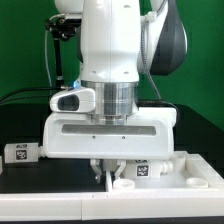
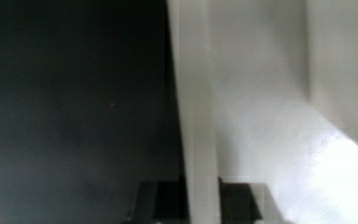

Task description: Assemble one leg

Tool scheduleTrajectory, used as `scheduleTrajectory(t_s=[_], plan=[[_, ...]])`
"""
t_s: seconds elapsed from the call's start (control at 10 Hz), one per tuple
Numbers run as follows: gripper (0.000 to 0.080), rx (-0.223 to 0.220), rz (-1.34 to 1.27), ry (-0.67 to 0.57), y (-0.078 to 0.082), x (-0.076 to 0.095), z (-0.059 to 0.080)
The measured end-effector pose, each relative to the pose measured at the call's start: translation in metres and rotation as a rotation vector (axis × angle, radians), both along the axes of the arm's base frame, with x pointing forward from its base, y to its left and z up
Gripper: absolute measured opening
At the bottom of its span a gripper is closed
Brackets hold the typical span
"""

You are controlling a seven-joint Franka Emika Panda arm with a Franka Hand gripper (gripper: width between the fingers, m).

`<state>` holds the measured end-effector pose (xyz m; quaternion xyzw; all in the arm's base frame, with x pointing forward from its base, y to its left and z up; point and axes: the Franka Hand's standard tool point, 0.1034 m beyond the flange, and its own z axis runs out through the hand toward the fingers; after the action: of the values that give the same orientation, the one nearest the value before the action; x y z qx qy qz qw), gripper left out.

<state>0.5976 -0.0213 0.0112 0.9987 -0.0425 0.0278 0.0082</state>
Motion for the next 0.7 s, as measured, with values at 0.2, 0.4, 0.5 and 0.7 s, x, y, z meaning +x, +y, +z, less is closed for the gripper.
scheduleTrajectory(t_s=[0.2,0.4,0.5,0.7], plan=[[0.0059,0.001,0.004,0.0,0.0,0.0,0.0],[0.0308,0.001,0.004,0.0,0.0,0.0,0.0],[0.0443,0.003,0.003,0.008,0.0,0.0,0.002],[0.0597,0.02,0.023,0.039,0.002,-0.004,0.033]])
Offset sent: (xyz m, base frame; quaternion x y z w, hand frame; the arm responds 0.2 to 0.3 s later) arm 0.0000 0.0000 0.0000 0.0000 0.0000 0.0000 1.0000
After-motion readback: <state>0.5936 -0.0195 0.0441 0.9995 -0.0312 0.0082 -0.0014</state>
